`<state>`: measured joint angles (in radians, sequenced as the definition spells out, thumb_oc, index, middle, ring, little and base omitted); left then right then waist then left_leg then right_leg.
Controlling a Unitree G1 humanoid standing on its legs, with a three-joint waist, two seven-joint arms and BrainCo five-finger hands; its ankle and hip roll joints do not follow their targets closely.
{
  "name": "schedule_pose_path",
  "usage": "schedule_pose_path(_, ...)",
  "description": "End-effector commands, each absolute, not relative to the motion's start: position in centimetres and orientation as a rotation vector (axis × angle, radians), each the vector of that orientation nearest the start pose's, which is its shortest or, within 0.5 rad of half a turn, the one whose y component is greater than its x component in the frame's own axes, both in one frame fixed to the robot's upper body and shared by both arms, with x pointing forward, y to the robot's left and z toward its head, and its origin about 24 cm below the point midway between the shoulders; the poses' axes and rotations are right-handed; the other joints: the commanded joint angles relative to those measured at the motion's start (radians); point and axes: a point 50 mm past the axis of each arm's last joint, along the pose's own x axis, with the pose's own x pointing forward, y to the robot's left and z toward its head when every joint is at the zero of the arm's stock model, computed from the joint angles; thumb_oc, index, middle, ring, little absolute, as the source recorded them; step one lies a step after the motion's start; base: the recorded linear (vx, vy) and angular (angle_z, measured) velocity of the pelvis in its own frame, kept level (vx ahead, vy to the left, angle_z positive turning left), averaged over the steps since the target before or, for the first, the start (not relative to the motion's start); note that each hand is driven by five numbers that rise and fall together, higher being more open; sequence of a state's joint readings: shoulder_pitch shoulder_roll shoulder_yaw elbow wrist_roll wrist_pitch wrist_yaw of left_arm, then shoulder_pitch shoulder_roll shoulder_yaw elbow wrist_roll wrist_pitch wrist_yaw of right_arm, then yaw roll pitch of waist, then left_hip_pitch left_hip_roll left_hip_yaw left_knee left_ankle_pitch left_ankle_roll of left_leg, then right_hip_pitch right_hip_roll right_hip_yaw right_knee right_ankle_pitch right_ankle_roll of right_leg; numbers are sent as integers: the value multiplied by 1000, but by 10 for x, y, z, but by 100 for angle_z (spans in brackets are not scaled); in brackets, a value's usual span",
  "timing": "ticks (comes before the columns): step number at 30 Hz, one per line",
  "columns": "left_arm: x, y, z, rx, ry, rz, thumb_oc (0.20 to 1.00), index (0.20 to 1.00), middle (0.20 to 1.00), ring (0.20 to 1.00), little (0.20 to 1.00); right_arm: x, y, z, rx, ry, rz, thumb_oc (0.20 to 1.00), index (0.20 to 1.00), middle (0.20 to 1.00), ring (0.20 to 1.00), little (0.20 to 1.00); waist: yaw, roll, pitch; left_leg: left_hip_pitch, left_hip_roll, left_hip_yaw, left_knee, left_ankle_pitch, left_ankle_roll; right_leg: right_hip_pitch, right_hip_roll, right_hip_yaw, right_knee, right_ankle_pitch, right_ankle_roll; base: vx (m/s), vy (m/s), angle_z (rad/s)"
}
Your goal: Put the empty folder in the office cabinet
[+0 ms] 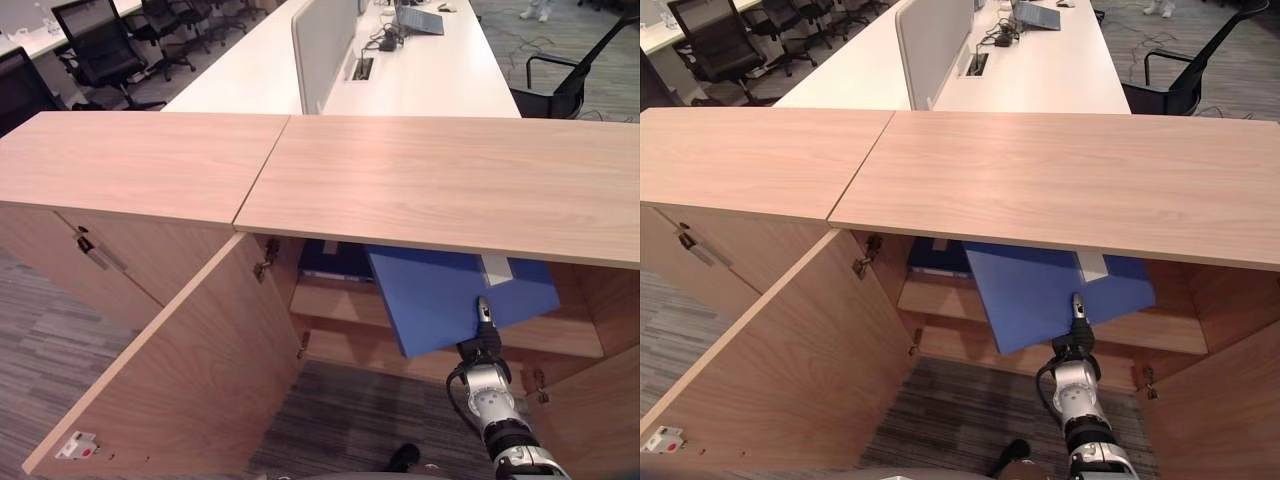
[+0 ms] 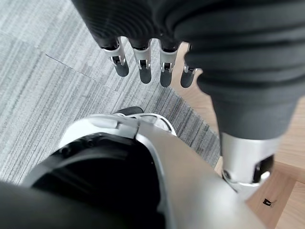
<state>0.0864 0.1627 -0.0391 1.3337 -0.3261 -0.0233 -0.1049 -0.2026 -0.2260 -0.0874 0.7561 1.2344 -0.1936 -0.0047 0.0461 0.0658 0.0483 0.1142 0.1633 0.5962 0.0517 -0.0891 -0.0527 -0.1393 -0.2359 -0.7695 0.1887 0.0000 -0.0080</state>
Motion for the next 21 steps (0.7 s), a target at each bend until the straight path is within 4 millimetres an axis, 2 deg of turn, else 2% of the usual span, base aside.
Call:
schedule_pose_path(1, 15, 219, -175, -142, 1399, 248, 1000, 1000, 1000, 1000, 1000, 294, -252, -2, 926, -3, -477, 200, 200, 200, 200, 200, 15, -24, 26, -69, -9, -9, 8, 34, -2, 178, -93, 7, -49, -10, 135, 46, -126, 4)
schedule_pose_path(4, 24, 226, -173, -176, 1352, 319, 1000, 1000, 1000, 1000, 1000, 308, -261, 20, 896, -69, -471, 200, 200, 200, 200, 200, 13, -10, 76, -132, 25, -10, 110, 12, -10, 128, -124, 20, 30, -33, 126, -67, -55, -1)
schedule_pose_path(5, 25, 226, -173, -178, 1350, 319, 1000, 1000, 1000, 1000, 1000, 309, -261, 21, 896, -72, -471, 200, 200, 200, 200, 200, 12, -10, 77, -138, 27, -10, 117, 10, -10, 124, -126, 19, 35, -36, 124, -182, -58, -1)
schedule_pose_path(6, 42, 230, -171, -204, 1282, 362, 1000, 1000, 1000, 1000, 1000, 319, -266, 40, 894, -138, -464, 200, 200, 200, 200, 200, 8, 1, 128, -206, 71, -18, 223, -15, -17, 68, -160, 32, 122, -62, 117, -198, -70, -3)
schedule_pose_path(10, 70, 240, -164, -241, 1162, 415, 1000, 1000, 1000, 1000, 1000, 337, -292, 80, 888, -244, -524, 200, 200, 200, 200, 200, 5, 16, 174, -368, 163, -50, 446, -85, -18, -65, -227, 53, 333, -155, 104, -124, -80, 10)
schedule_pose_path(14, 80, 245, -160, -244, 1119, 431, 1000, 1000, 1000, 1000, 1000, 346, -302, 98, 908, -279, -551, 200, 200, 200, 200, 200, 9, 20, 186, -456, 194, -68, 564, -131, -14, -150, -266, 86, 451, -208, 97, -37, -37, 14)
schedule_pose_path(15, 84, 249, -158, -235, 1102, 440, 1000, 1000, 1000, 1000, 1000, 351, -307, 110, 918, -309, -557, 200, 200, 200, 200, 200, 18, 20, 199, -501, 209, -70, 637, -163, -14, -190, -292, 102, 518, -241, 88, -33, -19, 3)
schedule_pose_path(17, 86, 250, -157, -236, 1096, 448, 1000, 1000, 1000, 1000, 1000, 352, -308, 115, 921, -319, -559, 200, 200, 200, 200, 200, 21, 19, 200, -522, 219, -74, 679, -187, -12, -214, -302, 117, 555, -266, 82, -22, -28, -6)
schedule_pose_path(18, 91, 254, -155, -235, 1081, 461, 1000, 1000, 1000, 1000, 1000, 353, -314, 121, 931, -338, -578, 200, 200, 200, 200, 200, 27, 15, 213, -559, 237, -81, 760, -223, -8, -240, -320, 138, 616, -308, 65, -13, -34, -11)
schedule_pose_path(21, 94, 257, -154, -229, 1074, 474, 1000, 1000, 1000, 1000, 1000, 354, -315, 121, 949, -338, -589, 200, 200, 200, 200, 200, 33, 13, 221, -588, 260, -97, 836, -264, -1, -273, -340, 157, 688, -350, 54, 3, -28, -7)
